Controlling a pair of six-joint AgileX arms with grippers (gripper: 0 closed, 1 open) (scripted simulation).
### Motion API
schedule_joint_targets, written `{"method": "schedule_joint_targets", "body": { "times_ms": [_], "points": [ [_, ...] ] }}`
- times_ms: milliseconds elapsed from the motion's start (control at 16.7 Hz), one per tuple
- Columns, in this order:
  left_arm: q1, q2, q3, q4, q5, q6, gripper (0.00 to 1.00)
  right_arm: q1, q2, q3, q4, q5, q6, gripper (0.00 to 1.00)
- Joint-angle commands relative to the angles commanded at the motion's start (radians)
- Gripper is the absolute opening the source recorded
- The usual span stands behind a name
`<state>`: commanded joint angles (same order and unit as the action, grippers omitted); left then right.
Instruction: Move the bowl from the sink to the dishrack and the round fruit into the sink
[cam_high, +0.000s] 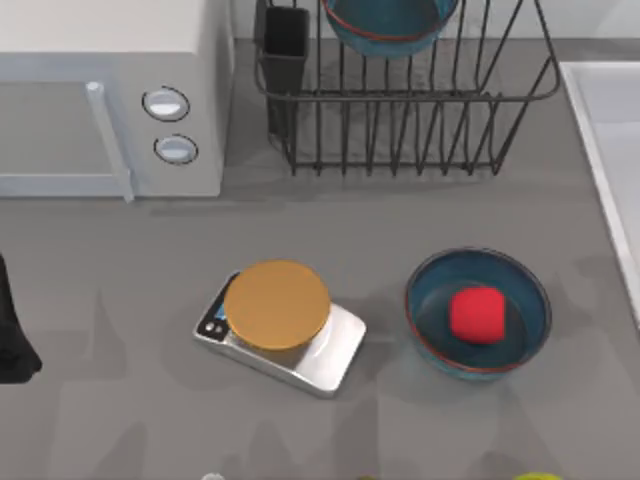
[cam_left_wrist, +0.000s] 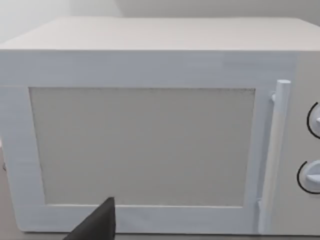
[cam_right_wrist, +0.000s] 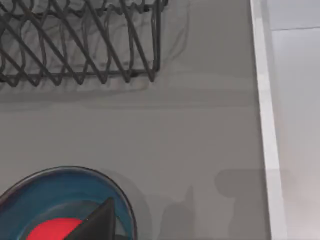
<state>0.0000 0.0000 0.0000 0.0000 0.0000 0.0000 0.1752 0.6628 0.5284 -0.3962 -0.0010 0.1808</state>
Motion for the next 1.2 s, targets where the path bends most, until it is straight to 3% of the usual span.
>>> {"method": "schedule_joint_targets", "body": {
  "times_ms": [720,1200],
  "points": [
    [0.0,0.0,0.0,0.0,0.0,0.0,1.0,0.268,1.049,0.807,-0.61,0.001,0.276,1.0],
    [0.0,0.0,0.0,0.0,0.0,0.0,1.0,0.329,1.282,0.99,-0.749,0.002,0.339,1.0]
  ]
}}
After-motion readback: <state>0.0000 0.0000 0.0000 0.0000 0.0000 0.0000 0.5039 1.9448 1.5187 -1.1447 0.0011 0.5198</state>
